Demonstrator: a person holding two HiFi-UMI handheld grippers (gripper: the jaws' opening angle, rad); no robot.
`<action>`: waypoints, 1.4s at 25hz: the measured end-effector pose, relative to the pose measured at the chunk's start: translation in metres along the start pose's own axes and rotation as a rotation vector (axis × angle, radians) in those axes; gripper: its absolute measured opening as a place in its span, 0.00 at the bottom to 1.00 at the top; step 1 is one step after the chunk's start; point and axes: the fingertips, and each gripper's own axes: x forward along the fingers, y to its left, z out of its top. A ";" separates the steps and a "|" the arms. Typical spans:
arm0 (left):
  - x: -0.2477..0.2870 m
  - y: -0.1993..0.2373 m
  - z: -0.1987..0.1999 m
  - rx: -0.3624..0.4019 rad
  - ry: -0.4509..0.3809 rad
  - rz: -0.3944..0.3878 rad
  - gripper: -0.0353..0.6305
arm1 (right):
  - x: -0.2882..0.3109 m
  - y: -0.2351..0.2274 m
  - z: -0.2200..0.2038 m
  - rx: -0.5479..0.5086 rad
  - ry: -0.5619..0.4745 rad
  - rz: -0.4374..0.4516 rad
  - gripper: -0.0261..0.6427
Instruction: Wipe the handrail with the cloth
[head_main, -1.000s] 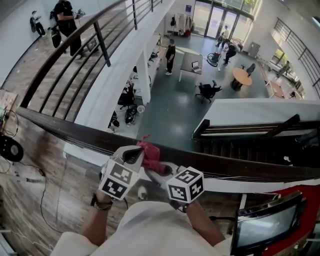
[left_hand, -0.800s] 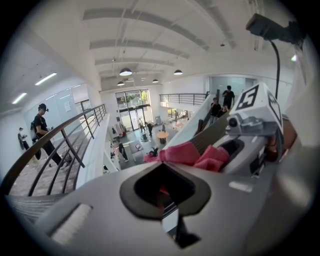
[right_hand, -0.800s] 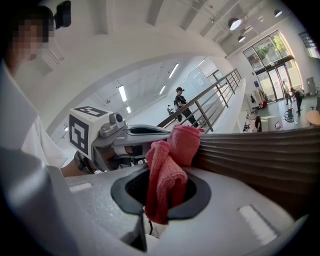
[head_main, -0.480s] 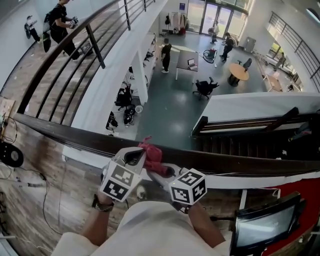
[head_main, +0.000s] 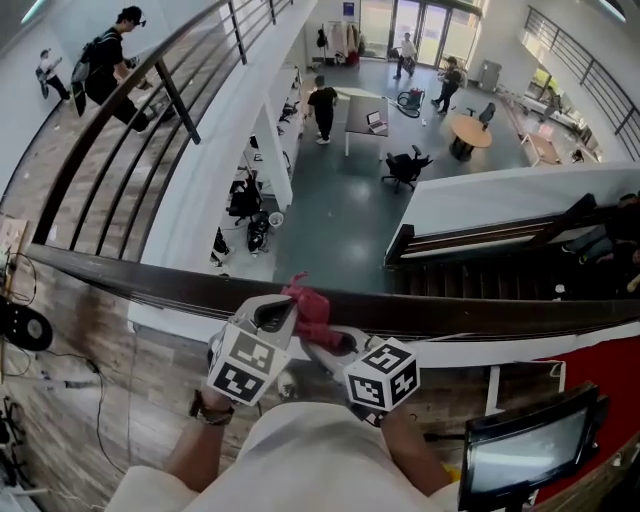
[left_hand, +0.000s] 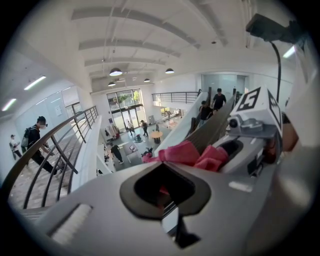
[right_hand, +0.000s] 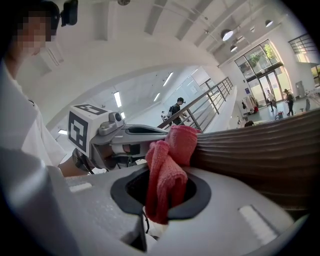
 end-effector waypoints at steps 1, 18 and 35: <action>0.001 -0.001 0.001 0.002 0.000 -0.002 0.06 | -0.002 -0.001 0.000 0.001 -0.002 -0.001 0.13; 0.012 -0.023 0.012 0.026 0.019 -0.013 0.06 | -0.025 -0.010 -0.004 0.024 -0.025 0.017 0.13; 0.015 -0.034 0.018 -0.025 -0.001 0.033 0.06 | -0.041 -0.013 -0.006 -0.003 0.004 0.068 0.13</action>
